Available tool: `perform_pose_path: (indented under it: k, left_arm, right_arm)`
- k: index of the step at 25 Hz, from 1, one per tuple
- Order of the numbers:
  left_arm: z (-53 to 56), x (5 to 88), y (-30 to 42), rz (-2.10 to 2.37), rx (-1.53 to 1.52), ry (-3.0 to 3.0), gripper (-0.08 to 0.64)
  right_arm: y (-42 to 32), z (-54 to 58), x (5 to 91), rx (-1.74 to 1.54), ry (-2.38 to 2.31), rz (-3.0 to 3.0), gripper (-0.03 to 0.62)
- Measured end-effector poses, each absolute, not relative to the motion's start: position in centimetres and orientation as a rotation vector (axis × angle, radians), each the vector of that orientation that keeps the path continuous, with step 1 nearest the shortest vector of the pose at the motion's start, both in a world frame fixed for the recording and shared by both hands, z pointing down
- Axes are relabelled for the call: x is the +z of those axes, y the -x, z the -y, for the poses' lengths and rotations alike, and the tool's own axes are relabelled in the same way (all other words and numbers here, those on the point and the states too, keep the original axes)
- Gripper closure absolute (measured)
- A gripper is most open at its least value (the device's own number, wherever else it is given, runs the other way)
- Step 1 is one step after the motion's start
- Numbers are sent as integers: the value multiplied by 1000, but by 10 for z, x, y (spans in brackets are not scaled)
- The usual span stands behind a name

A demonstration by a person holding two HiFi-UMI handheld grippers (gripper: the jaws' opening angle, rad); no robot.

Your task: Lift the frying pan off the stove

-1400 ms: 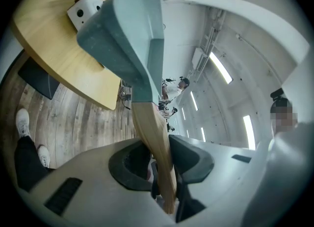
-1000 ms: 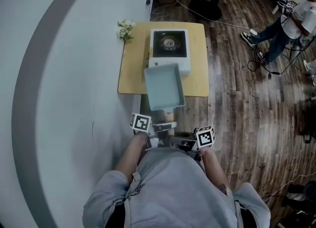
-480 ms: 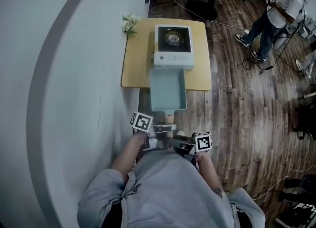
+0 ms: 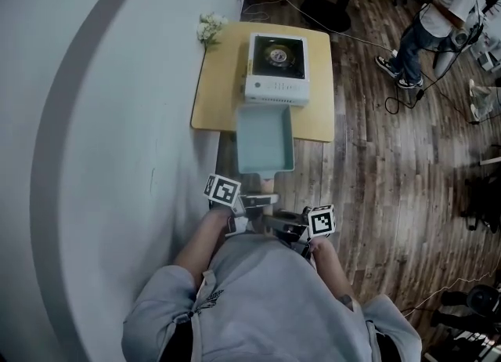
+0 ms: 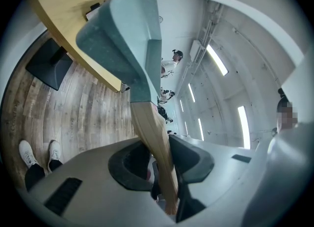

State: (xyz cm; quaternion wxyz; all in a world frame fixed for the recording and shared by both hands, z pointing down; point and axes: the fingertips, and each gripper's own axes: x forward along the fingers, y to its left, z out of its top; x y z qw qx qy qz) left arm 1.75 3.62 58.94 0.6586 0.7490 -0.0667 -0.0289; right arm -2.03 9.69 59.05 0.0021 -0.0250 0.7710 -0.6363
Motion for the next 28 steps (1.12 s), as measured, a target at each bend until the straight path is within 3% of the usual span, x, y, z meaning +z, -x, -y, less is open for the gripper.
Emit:
perform_pose_path:
  k: [28]
  left_arm:
    - [-48, 583, -44, 186, -55, -1709, 454]
  right_arm:
    - [-6, -109, 583, -1976, 38, -2421, 482]
